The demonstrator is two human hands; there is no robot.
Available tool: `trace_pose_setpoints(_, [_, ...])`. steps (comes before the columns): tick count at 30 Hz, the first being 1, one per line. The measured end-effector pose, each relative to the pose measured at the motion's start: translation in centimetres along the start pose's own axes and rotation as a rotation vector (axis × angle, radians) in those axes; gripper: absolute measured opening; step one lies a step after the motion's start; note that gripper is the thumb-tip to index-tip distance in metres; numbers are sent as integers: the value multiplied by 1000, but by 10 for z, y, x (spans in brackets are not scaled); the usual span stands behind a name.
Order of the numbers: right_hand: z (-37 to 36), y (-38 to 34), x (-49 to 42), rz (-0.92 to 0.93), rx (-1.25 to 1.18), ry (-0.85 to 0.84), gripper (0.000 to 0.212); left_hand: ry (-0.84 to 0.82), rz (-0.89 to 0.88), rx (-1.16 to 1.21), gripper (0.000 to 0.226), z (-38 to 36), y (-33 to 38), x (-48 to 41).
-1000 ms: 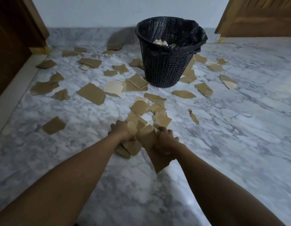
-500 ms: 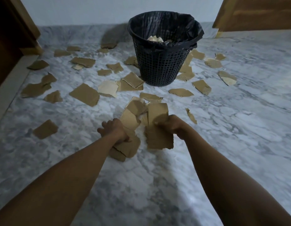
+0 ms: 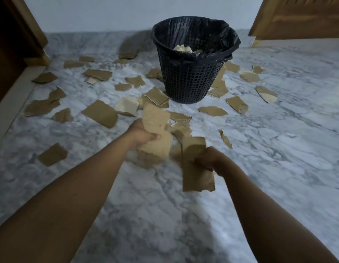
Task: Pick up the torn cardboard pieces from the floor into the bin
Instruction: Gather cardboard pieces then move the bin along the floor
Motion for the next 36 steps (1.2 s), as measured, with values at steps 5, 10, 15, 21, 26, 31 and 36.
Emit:
trace_pose_setpoints(5, [43,10,-7,-14,-487,111,8,68,27,13,88,-30,20,-60])
trace_pose_setpoints(10, [46,9,-19,-9,-675,143,14,140,189,-443,92,-45,8,-70])
trace_pose_setpoints(15, [40,-3,-51,12,-531,196,27,115,176,-506,105,-49,4,-78])
trace_pose_setpoints(21, [7,-27,-68,6,-165,234,38,164,167,-373,112,-34,-8,-59])
trace_pose_setpoints(26, [-26,-37,-45,-4,-186,168,39,183,135,-281,89,-32,-22,-30])
trace_pose_setpoints(31, [-40,-29,-9,17,-193,148,32,129,153,-279,81,-32,-37,2])
trace_pose_setpoints(36, [-42,-34,6,-15,-507,176,17,-29,216,-84,88,-16,-73,27])
Point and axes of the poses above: each hand's wrist, its own x-axis away from the middle knuckle, its own z-axis out of the back of the hand, y = z × x, the point moved 9 cm from there along -x, towards the middle knuckle, and after that the axes turned 1 degree about y, right-handed, at the moved point
